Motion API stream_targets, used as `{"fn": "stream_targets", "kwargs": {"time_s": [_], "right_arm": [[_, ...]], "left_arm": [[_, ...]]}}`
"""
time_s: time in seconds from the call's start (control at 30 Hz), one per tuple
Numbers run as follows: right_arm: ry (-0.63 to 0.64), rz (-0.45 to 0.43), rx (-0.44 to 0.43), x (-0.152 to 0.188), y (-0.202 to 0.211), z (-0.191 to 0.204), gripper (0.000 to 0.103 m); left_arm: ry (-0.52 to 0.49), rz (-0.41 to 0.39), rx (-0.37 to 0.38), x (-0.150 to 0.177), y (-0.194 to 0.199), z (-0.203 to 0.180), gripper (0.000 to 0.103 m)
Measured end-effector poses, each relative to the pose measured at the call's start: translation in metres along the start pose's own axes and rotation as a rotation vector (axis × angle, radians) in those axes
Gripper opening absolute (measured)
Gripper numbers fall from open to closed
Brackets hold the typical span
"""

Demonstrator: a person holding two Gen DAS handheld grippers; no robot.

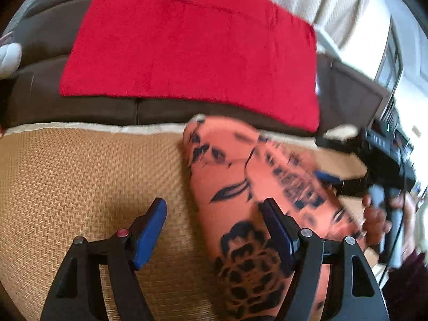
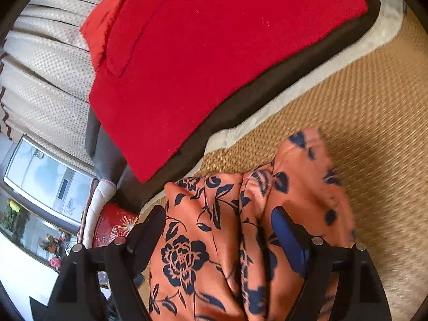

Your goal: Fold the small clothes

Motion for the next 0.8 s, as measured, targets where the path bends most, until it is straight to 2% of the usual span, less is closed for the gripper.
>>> {"fn": "stream_targets", "kwargs": {"time_s": [0.1, 0.13, 0.17, 0.2, 0.23, 0.3, 0.4, 0.53, 0.57, 0.73, 0.8], "right_arm": [[0.019, 0.06, 0.053, 0.007, -0.026, -0.001, 0.072], [0.04, 0.076, 0.073, 0.01, -0.031, 0.0, 0.065], [0.068, 0.087, 0.096, 0.013, -0.034, 0.002, 0.043], [0.101, 0.109, 0.118, 0.016, -0.04, 0.007, 0.033], [0.117, 0.122, 0.125, 0.019, -0.044, 0.011, 0.025], [0.153, 0.099, 0.153, 0.021, -0.041, 0.019, 0.018], [0.225, 0.008, 0.161, 0.017, -0.017, 0.038, 0.016], [0.289, -0.115, 0.198, 0.011, 0.024, 0.054, 0.016], [0.295, -0.136, 0.214, 0.009, 0.03, 0.053, 0.016], [0.226, -0.189, 0.311, -0.008, 0.047, 0.016, 0.016], [0.183, -0.174, 0.348, -0.013, 0.042, -0.007, 0.016]], "left_arm": [[-0.013, 0.022, 0.019, 0.006, -0.007, -0.005, 0.075], [-0.015, 0.026, 0.033, 0.006, -0.009, -0.007, 0.075], [-0.014, 0.031, 0.046, 0.006, -0.01, -0.008, 0.075], [-0.008, 0.04, 0.063, 0.004, -0.016, -0.012, 0.075], [-0.002, 0.054, 0.087, 0.005, -0.019, -0.013, 0.075], [-0.002, 0.077, 0.129, 0.007, -0.024, -0.023, 0.075], [-0.079, 0.063, 0.105, 0.013, -0.028, -0.047, 0.075], [-0.054, 0.043, 0.149, 0.011, -0.035, -0.073, 0.075], [-0.073, 0.038, 0.149, 0.011, -0.037, -0.087, 0.075], [-0.106, 0.059, 0.191, 0.015, -0.052, -0.124, 0.075], [-0.132, 0.079, 0.175, 0.017, -0.059, -0.13, 0.075]]}}
Point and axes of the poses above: each gripper's, at about its wrist camera, not at the fingertips, and y roughly against the way its jaws point, z to its left, x to its underside, the point moved 4 cm from there along -y, roughly the way its jaws point
